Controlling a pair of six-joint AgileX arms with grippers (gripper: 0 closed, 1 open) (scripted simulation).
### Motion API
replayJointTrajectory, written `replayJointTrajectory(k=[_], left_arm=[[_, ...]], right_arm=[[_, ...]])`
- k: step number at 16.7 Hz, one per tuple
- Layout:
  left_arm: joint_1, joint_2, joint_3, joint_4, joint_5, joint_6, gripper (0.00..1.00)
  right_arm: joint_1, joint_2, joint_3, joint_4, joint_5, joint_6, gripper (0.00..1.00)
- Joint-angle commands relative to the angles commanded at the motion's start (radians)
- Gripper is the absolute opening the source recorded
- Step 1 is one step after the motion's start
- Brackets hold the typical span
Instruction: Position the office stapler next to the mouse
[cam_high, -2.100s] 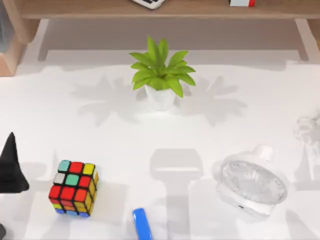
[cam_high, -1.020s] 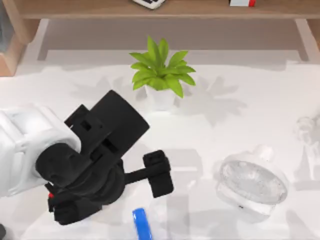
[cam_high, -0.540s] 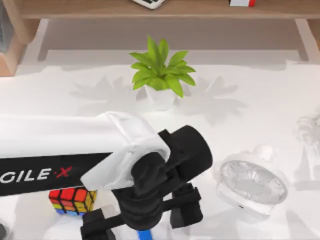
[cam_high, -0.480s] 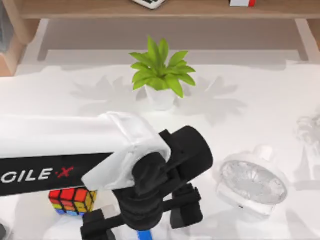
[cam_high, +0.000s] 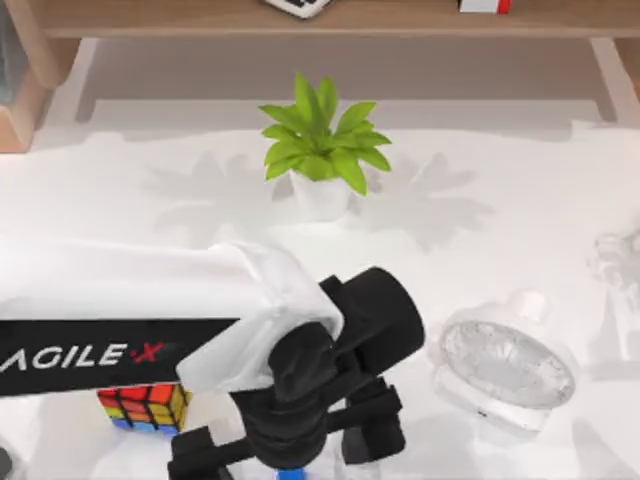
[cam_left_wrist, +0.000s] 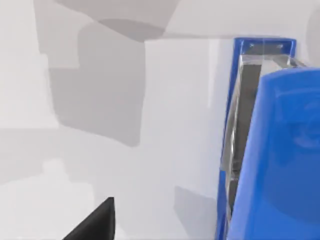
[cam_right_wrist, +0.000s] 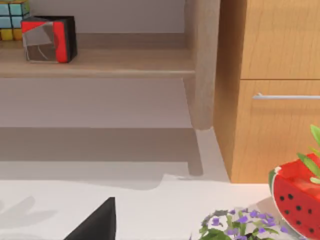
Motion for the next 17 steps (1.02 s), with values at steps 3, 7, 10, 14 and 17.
replayJointTrajectory(k=[3,7,10,14,17], left_arm=[[0.0,0.05,-0.048,0.106,0.0,0.001,1.0],[0.0,0.067,-0.063,0.131,0.0,0.001,1.0],[0.0,0.067,-0.063,0.131,0.0,0.001,0.85],[0.0,0.067,-0.063,0.131,0.0,0.001,0.55],[0.0,0.067,-0.063,0.131,0.0,0.001,0.32]], right_arm=[[0.0,0.0,0.0,0.0,0.0,0.0,1.0],[0.0,0.0,0.0,0.0,0.0,0.0,1.0],[0.0,0.0,0.0,0.0,0.0,0.0,1.0],[0.0,0.0,0.0,0.0,0.0,0.0,1.0],[0.0,0.0,0.0,0.0,0.0,0.0,1.0]])
